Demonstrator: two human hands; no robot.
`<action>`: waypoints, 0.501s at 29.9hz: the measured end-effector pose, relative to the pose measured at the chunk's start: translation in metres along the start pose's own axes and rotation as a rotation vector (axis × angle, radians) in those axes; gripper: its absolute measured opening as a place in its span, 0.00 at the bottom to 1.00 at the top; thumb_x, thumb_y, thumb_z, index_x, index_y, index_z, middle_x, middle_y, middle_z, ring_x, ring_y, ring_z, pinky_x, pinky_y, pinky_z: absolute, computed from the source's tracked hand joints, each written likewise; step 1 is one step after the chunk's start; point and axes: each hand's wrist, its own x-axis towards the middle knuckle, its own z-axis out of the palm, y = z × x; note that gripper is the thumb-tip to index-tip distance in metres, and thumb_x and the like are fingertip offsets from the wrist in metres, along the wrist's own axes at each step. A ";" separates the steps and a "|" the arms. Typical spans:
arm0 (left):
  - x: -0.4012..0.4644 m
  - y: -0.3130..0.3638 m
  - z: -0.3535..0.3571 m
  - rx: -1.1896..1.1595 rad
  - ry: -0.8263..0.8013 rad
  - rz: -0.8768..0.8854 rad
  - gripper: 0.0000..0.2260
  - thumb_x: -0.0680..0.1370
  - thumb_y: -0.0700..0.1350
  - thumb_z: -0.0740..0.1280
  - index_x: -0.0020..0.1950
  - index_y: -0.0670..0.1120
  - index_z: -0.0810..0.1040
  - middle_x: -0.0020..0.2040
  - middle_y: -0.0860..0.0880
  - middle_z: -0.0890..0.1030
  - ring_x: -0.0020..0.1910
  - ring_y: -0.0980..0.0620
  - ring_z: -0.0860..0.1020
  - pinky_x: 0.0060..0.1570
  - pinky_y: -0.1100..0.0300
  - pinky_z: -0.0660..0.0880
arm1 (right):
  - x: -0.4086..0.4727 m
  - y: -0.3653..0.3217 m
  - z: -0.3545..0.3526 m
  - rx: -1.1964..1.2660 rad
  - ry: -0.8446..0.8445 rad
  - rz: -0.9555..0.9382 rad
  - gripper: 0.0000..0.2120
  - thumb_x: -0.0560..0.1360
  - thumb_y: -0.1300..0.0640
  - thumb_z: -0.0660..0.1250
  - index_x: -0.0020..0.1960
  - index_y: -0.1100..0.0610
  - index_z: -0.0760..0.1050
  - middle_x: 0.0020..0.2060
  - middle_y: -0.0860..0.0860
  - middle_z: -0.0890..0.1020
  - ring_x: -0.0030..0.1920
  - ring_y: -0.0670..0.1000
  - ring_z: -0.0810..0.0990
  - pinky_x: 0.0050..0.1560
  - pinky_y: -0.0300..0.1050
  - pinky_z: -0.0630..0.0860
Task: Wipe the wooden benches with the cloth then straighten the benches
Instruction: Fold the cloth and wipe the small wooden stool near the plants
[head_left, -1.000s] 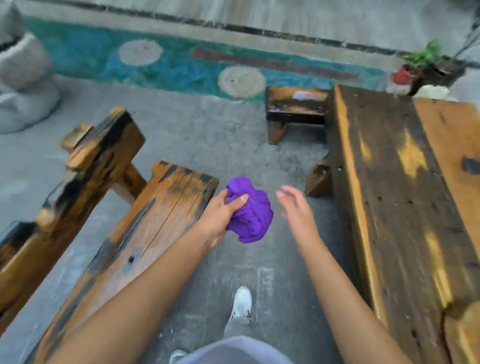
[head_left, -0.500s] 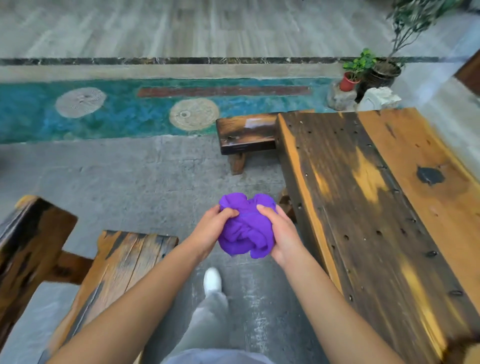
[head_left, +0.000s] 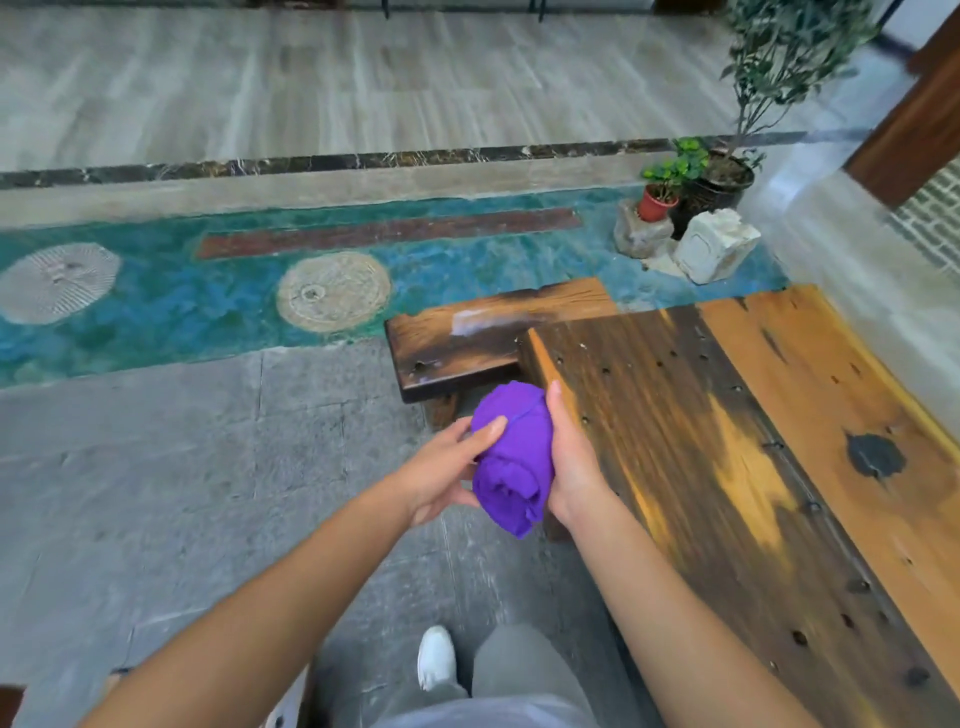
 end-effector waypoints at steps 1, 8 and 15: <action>0.016 0.013 -0.006 -0.050 0.000 -0.017 0.21 0.80 0.56 0.68 0.70 0.50 0.75 0.64 0.45 0.83 0.55 0.46 0.83 0.53 0.41 0.82 | 0.018 -0.011 0.006 0.027 -0.061 0.049 0.30 0.81 0.37 0.63 0.67 0.62 0.79 0.60 0.64 0.84 0.64 0.63 0.82 0.69 0.64 0.75; 0.134 0.092 -0.062 -0.309 0.165 0.088 0.19 0.80 0.38 0.68 0.71 0.41 0.73 0.61 0.40 0.81 0.50 0.49 0.81 0.50 0.55 0.81 | 0.152 -0.068 0.039 -0.032 -0.186 -0.069 0.10 0.79 0.63 0.71 0.60 0.59 0.81 0.56 0.60 0.86 0.53 0.55 0.86 0.58 0.51 0.83; 0.223 0.159 -0.094 -0.429 0.241 0.107 0.13 0.79 0.37 0.69 0.61 0.48 0.76 0.51 0.46 0.85 0.43 0.51 0.84 0.42 0.57 0.83 | 0.273 -0.108 0.090 -0.171 -0.006 -0.047 0.14 0.75 0.60 0.76 0.59 0.60 0.80 0.53 0.60 0.87 0.46 0.51 0.87 0.48 0.47 0.83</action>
